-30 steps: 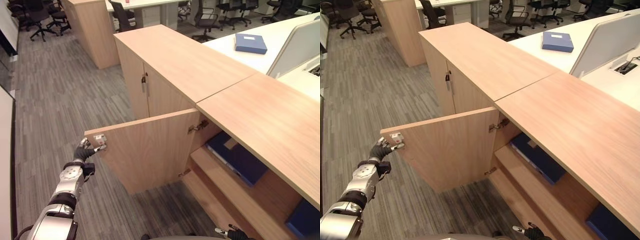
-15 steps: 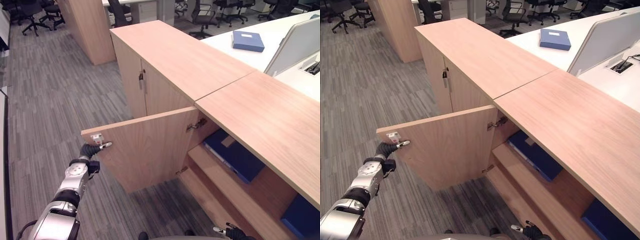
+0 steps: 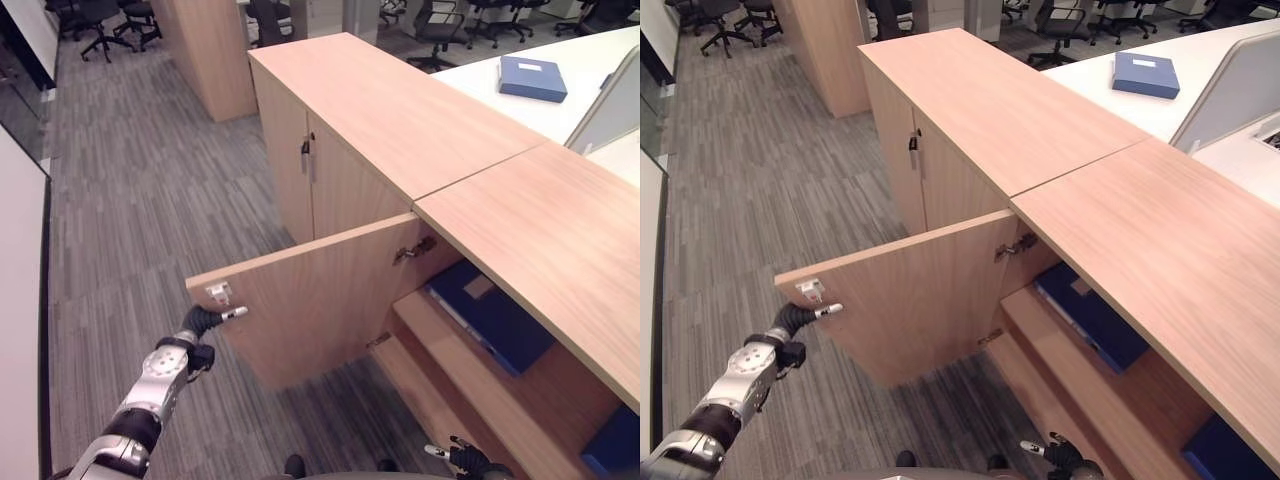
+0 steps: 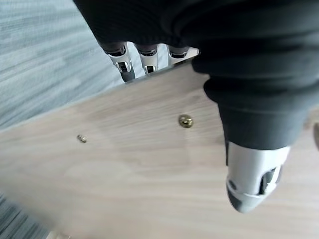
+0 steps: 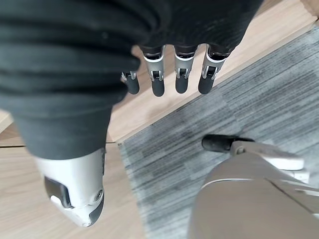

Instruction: Put the empty folder in the office cabinet

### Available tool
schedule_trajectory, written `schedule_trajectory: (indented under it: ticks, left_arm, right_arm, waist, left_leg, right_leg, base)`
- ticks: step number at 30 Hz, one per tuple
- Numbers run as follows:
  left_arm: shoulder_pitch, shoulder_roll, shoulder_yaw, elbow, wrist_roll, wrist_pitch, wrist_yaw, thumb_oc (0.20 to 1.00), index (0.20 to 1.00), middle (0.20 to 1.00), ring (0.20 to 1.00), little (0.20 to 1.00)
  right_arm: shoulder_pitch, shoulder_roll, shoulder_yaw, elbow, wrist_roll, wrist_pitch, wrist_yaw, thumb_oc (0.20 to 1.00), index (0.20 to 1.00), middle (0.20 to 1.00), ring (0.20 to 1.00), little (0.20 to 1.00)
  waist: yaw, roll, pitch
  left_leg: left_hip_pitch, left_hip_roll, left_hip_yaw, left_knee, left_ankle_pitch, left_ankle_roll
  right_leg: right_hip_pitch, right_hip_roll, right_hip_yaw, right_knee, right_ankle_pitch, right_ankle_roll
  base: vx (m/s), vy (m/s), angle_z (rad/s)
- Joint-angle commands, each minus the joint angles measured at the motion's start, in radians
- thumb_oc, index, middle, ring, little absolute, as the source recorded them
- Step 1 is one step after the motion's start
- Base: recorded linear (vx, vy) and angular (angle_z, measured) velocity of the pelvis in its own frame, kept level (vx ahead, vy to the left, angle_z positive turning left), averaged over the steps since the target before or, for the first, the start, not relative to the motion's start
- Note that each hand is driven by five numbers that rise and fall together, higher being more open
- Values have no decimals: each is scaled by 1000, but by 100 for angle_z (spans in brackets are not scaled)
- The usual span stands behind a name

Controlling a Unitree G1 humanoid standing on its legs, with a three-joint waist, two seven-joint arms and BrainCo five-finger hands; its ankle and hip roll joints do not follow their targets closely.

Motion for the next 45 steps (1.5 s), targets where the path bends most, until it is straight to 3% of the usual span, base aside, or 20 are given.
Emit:
schedule_trajectory:
  ticks: [1, 4, 6, 7, 8, 12, 14, 15, 17, 22, 25, 26, 27, 28, 29, 30, 31, 37, 45]
  left_arm:
    - [-101, -108, -107, -115, -28, -39, -125, 1000, 1000, 1000, 1000, 1000]
    - [-55, -109, -105, -167, -58, -30, -136, 1000, 1000, 1000, 1000, 1000]
    - [33, -74, -90, -260, -71, -9, -162, 1000, 1000, 1000, 1000, 1000]
    - [64, -65, -82, -282, -76, 0, -176, 1000, 1000, 1000, 1000, 1000]
    - [65, -65, -81, -284, -77, 1, -176, 1000, 1000, 1000, 1000, 1000]
    - [148, -25, -56, -333, -70, 13, -219, 1000, 1000, 1000, 1000, 1000]
    - [165, -26, -43, -341, -69, 15, -220, 1000, 1000, 1000, 1000, 1000]
    - [202, -38, -26, -340, -75, 16, -222, 1000, 1000, 1000, 1000, 1000]
    - [229, -69, -24, -334, -72, 24, -222, 1000, 1000, 1000, 1000, 1000]
    - [227, -108, -38, -299, -46, 28, -203, 1000, 1000, 1000, 1000, 1000]
    - [222, -137, -54, -284, -24, 29, -184, 1000, 1000, 1000, 1000, 1000]
    - [218, -141, -59, -282, -20, 28, -176, 1000, 1000, 1000, 1000, 1000]
    - [224, -143, -62, -279, -15, 24, -160, 1000, 1000, 1000, 1000, 1000]
    - [236, -153, -70, -283, -21, 21, -144, 1000, 1000, 1000, 1000, 1000]
    - [235, -153, -70, -283, -21, 21, -144, 1000, 1000, 1000, 1000, 1000]
    - [242, -155, -73, -283, -23, 17, -140, 1000, 1000, 1000, 1000, 1000]
    - [244, -155, -74, -280, -27, 12, -141, 1000, 1000, 1000, 1000, 1000]
    - [253, -133, -61, -300, -20, 16, -144, 1000, 1000, 1000, 1000, 1000]
    - [163, -157, -10, -172, 46, -3, -62, 1000, 1000, 1000, 1000, 1000]
  right_arm:
    - [-101, 21, 23, -6, 25, 1, -2, 1000, 1000, 1000, 1000, 1000]
    - [-122, 26, 27, -22, 37, 0, -4, 1000, 1000, 1000, 1000, 1000]
    - [-127, 30, 24, -30, 35, -2, -7, 1000, 1000, 1000, 1000, 1000]
    - [-127, 32, 24, -27, 34, -2, -5, 1000, 1000, 1000, 1000, 1000]
    - [-127, 33, 24, -27, 34, -2, -5, 1000, 1000, 1000, 1000, 1000]
    - [-132, 41, 14, 0, 35, -1, -3, 1000, 1000, 1000, 1000, 1000]
    - [-135, 41, 5, 14, 52, -1, -9, 1000, 1000, 1000, 1000, 1000]
    - [-133, 32, 6, 19, 51, 1, -8, 1000, 1000, 1000, 1000, 1000]
    - [-133, 15, 18, 15, 39, 1, -8, 1000, 1000, 1000, 1000, 1000]
    - [-143, -13, 31, 21, 21, 5, -14, 1000, 1000, 1000, 1000, 1000]
    - [-147, -35, 30, 30, 14, 8, -20, 1000, 1000, 1000, 1000, 1000]
    - [-152, -41, 31, 30, 19, 8, -25, 1000, 1000, 1000, 1000, 1000]
    - [-155, -51, 36, 32, 18, 10, -29, 1000, 1000, 1000, 1000, 1000]
    - [-160, -60, 51, 40, 9, 10, -37, 1000, 1000, 1000, 1000, 1000]
    - [-161, -60, 50, 41, 9, 10, -37, 1000, 1000, 1000, 1000, 1000]
    - [-167, -65, 57, 46, 2, 9, -41, 1000, 1000, 1000, 1000, 1000]
    - [-171, -68, 61, 52, -5, 9, -41, 1000, 1000, 1000, 1000, 1000]
    - [-153, -51, 58, 53, -18, 7, -39, 1000, 1000, 1000, 1000, 1000]
    - [-104, -8, 89, 24, -36, 11, -23, 1000, 1000, 1000, 1000, 1000]
  waist:
    - [-35, -31, 21]
    - [-12, -13, 45]
    - [37, -6, 44]
    - [52, -7, 39]
    - [54, -7, 37]
    - [104, -27, 12]
    - [97, -15, 3]
    - [77, 17, -2]
    - [50, 61, 7]
    - [20, 101, 24]
    - [5, 119, 44]
    - [9, 118, 55]
    - [24, 114, 69]
    - [56, 104, 83]
    - [55, 104, 80]
    - [68, 98, 81]
    - [73, 98, 78]
    - [46, 101, 47]
    - [5, 63, 9]
  left_leg:
    - [-1, 54, 48, 4, -97, -49]
    - [-38, 71, 94, 19, -69, -37]
    - [-65, 76, 178, 37, -50, -13]
    - [-69, 77, 201, 38, -47, -8]
    - [-73, 78, 203, 40, -44, -8]
    - [-81, 68, 290, 53, -31, -6]
    - [-79, 78, 305, 55, -22, -17]
    - [-68, 102, 311, 46, 1, -42]
    - [-55, 133, 324, 39, 36, -71]
    - [-49, 166, 335, 51, 60, -94]
    - [-55, 180, 307, 83, 62, -110]
    - [-63, 171, 255, 103, 51, -114]
    - [-69, 144, 146, 128, 36, -116]
    - [-93, 75, -97, 150, -21, -103]
    - [-98, 74, -98, 152, -19, -102]
    - [-99, 40, -195, 150, -55, -93]
    - [-92, 27, -247, 136, -71, -87]
    - [-11, 51, -187, 48, -60, -71]
    - [54, 60, -115, 10, -71, -60]
  right_leg:
    - [-108, -138, -48, 40, 150, 146]
    - [-114, -150, -101, 114, 101, 146]
    - [-55, -176, -216, 235, 16, 129]
    - [-38, -180, -242, 256, 3, 125]
    - [-42, -179, -241, 253, 6, 124]
    - [59, -171, -338, 191, 13, 133]
    - [71, -153, -336, 129, -11, 126]
    - [94, -116, -308, 42, -34, 111]
    - [98, -83, -284, 5, -58, 93]
    - [92, -57, -247, 5, -80, 75]
    - [82, -40, -211, 5, -84, 56]
    - [78, -40, -199, 5, -83, 52]
    - [71, -40, -176, 5, -80, 46]
    - [39, -36, -109, 5, -71, 38]
    - [35, -36, -110, 5, -69, 38]
    - [18, -31, -70, 5, -65, 35]
    - [9, -22, -37, 5, -65, 35]
    - [11, -7, 18, 5, -47, 38]
    - [19, -6, 47, 5, -29, 49]
  base:
    - [-349, -119, -83]
    - [-249, 2, -85]
    - [-284, 49, -41]
    - [-236, 25, -46]
    - [-115, -21, -50]
    - [-121, -118, -108]
    - [-20, -241, -143]
    - [-9, -259, -113]
    - [-62, -291, -54]
    - [-64, -126, -53]
    - [-59, -70, -52]
    - [-70, -52, -40]
    - [-115, -126, -59]
    - [-96, -105, -87]
    - [-92, -123, -115]
    - [-34, -72, -125]
    - [-2, -63, -140]
    - [67, 23, -72]
    - [49, 18, -24]
